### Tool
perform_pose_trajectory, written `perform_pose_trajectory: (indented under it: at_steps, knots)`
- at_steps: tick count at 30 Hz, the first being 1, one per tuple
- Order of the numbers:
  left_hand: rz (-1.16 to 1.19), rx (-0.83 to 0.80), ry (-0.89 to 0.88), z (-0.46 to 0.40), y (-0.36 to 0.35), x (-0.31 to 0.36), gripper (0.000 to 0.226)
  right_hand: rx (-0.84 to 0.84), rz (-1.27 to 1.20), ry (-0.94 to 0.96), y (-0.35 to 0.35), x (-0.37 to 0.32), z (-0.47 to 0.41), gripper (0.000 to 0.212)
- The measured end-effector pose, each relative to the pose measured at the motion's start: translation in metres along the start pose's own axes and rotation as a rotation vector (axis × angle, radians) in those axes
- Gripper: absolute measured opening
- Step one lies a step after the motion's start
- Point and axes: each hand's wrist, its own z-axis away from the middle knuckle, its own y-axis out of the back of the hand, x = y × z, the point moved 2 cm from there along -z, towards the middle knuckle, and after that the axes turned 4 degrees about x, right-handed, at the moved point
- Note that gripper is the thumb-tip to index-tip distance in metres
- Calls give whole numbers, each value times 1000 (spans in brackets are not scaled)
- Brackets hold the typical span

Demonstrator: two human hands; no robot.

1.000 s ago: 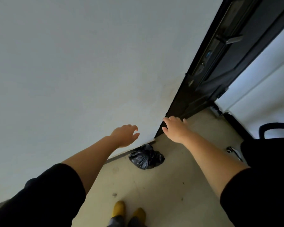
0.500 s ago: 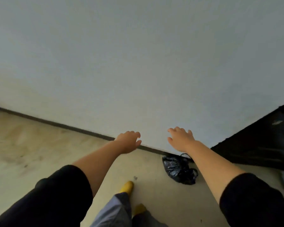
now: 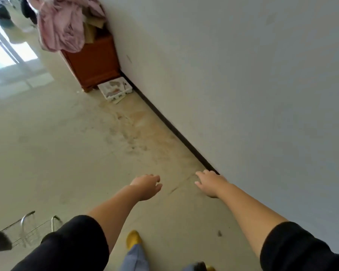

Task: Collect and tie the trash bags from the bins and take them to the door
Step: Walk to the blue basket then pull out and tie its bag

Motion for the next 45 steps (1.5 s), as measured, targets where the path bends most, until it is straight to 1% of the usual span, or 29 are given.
perform_pose_trajectory:
  at_steps: [4, 7, 12, 15, 20, 24, 27, 32, 36, 41, 45]
  knots:
    - [66, 14, 95, 13, 20, -105, 45, -88, 24, 91, 16, -113, -59, 52]
    - [99, 38, 178, 25, 38, -175, 45, -111, 74, 174, 30, -192, -94, 54]
    - [159, 51, 271, 38, 57, -256, 46, -121, 226, 311, 62, -293, -133, 52]
    - [201, 69, 329, 34, 69, -294, 46, -103, 291, 383, 81, -338, -160, 51]
    - [233, 97, 376, 9, 106, -354, 47, -95, 349, 441, 119, -395, -218, 52]
    - [247, 136, 430, -28, 154, -416, 47, -66, 409, 493, 169, -436, -280, 53]
    - [288, 175, 483, -61, 198, -463, 46, -35, 463, 544, 216, -469, -332, 50]
    - [330, 243, 555, -101, 260, -533, 44, -34, 520, 604, 284, -531, -410, 48]
    - [376, 230, 603, -125, 289, -591, 43, -50, 546, 648, 318, -583, -464, 49]
    - [396, 241, 653, -163, 327, -688, 44, -73, 568, 669, 352, -659, -544, 50]
    - [403, 290, 645, -192, 373, -784, 44, -68, 587, 667, 388, -740, -619, 51]
